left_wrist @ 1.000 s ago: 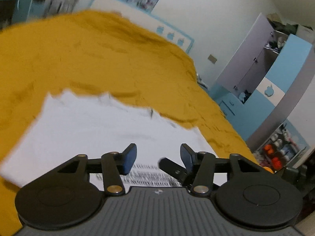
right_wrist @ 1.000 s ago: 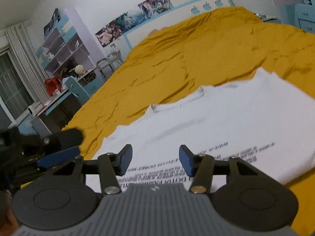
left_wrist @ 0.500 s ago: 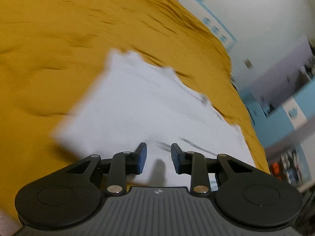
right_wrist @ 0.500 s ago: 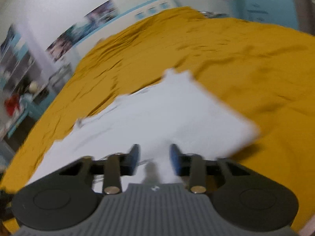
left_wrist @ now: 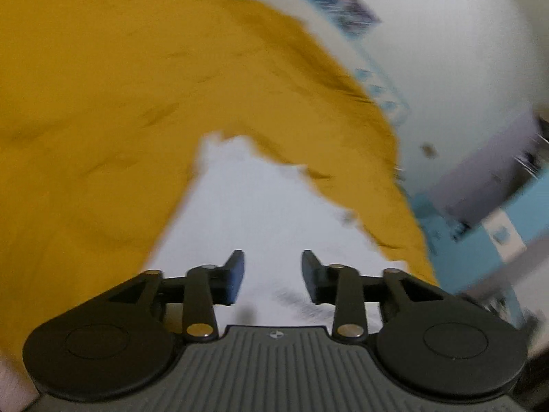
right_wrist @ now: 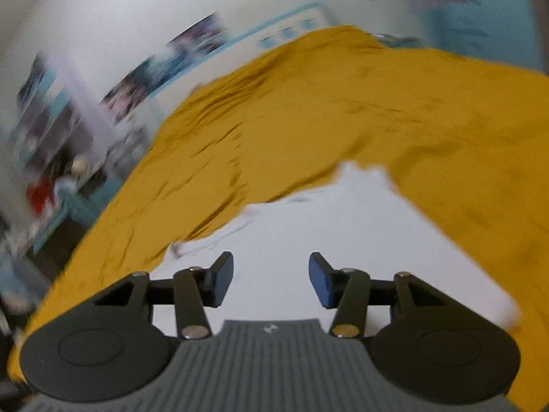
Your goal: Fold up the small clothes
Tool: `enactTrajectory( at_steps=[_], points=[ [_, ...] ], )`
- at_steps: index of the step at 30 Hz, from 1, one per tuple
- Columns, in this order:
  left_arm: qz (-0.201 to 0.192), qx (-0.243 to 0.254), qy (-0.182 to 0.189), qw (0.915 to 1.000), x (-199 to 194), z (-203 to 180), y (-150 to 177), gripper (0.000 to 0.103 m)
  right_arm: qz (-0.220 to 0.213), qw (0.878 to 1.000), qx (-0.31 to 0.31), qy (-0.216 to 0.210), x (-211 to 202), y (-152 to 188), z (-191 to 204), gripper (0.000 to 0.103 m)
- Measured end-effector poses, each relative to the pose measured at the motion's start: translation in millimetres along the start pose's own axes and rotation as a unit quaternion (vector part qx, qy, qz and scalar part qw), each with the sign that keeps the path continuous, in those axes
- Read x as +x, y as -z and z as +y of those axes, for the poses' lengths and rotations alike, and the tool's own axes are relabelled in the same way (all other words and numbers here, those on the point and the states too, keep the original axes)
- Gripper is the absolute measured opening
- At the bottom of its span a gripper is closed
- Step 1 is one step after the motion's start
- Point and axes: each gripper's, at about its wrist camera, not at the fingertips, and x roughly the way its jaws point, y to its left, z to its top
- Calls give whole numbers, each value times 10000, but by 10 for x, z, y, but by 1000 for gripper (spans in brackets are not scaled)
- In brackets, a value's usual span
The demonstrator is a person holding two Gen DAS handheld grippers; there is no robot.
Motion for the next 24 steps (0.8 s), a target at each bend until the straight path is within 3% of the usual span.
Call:
enactTrajectory(
  at_steps=[4, 7, 10, 12, 13, 16, 19, 20, 22, 24],
  points=[
    [94, 630, 402, 9972, 433, -192, -324, 57, 414, 9987, -121, -286, 627, -97, 332, 45],
    [607, 684, 404, 9950, 968, -102, -590, 57, 564, 9978, -230, -262, 980, -149, 417, 45],
    [823, 769, -35, 9936, 1374, 21, -685, 57, 1101, 9923, 268, -501, 1229, -208, 231, 47],
    [891, 793, -341, 9923, 1520, 109, -699, 57, 1289, 9899, 436, -390, 1323, -228, 59, 47],
    [933, 739, -489, 9917, 1566, 172, -707, 56, 1299, 9907, 332, -226, 1360, -249, 3, 47],
    [882, 394, -597, 9935, 1531, 450, -727, 40, 1022, 9941, 290, 238, 1337, -366, -300, 46],
    [776, 129, -573, 9953, 1408, 609, -766, 39, 762, 9915, 680, 803, 1277, -484, -667, 43],
    [729, 176, -651, 9951, 1371, 621, -774, 39, 763, 9898, 858, 840, 1255, -515, -763, 37],
    [762, 257, -681, 9944, 1305, 617, -797, 40, 845, 9859, 1195, 813, 1249, -575, -804, 36],
    [718, 416, -792, 9934, 1233, 542, -815, 44, 741, 9887, 1052, 773, 1243, -620, -601, 47]
  ],
)
